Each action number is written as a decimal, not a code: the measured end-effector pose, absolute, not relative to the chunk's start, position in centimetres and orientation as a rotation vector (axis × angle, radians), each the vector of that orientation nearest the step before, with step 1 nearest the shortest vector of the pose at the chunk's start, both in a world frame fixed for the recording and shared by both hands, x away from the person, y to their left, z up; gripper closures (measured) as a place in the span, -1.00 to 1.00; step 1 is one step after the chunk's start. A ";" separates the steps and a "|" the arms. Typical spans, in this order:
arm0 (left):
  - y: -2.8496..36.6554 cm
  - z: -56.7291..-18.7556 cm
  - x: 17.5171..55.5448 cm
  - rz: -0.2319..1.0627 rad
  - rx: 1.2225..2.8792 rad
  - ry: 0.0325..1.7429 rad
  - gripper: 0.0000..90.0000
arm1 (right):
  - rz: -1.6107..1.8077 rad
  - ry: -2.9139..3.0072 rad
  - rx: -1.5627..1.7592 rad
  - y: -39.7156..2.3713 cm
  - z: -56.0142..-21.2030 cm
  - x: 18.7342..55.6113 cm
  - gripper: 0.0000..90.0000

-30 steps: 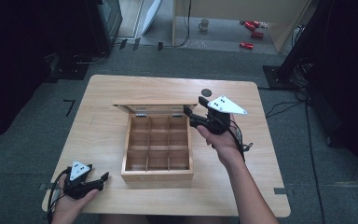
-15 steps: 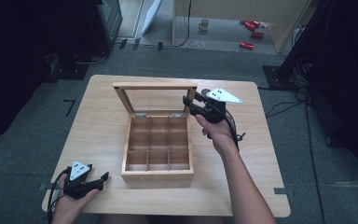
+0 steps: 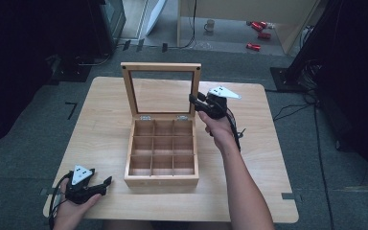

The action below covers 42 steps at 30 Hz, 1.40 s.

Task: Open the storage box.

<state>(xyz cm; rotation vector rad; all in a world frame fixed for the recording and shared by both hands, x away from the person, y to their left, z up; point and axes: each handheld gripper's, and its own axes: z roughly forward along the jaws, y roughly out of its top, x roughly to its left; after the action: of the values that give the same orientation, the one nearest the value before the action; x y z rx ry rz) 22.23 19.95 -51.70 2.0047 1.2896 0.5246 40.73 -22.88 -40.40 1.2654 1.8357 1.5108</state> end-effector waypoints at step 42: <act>19.8 -51.7 22.2 0.540 2.017 1.291 -0.40 | 1.346 1.749 1.425 -28.9 -41.9 33.2 -0.77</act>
<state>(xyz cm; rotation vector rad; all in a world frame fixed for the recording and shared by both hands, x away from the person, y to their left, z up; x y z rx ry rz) 22.19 19.78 -51.70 2.0166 1.2907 0.5401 33.16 -28.91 -41.92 1.4254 1.7491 1.3465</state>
